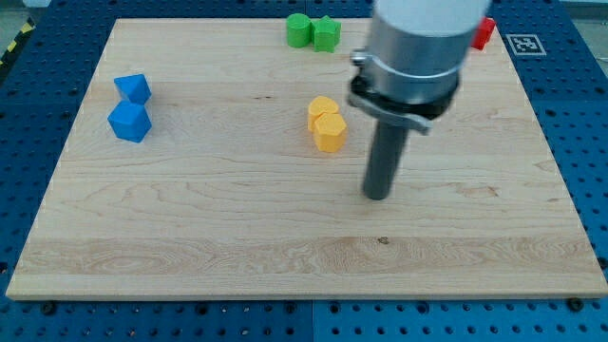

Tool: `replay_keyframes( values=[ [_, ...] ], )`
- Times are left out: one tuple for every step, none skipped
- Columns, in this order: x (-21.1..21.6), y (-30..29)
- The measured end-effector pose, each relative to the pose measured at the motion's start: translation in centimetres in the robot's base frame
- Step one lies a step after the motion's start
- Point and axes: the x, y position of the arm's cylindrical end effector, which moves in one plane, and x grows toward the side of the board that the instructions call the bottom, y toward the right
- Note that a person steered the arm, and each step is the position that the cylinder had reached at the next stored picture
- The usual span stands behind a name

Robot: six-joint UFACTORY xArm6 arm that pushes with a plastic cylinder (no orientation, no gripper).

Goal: Move your hand to the bottom of the blue cube

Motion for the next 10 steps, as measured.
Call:
replay_keyframes(
  values=[
    [-1.3,-6.5],
    [-3.1,-12.1],
    [-3.1,-12.4],
    [-3.1,-15.7],
    [-3.1,-19.4],
    [-3.4,-19.8],
    [-5.4,-22.3],
    [-5.5,-22.5],
    [-5.5,-24.6],
    [-5.5,-24.8]
  ],
)
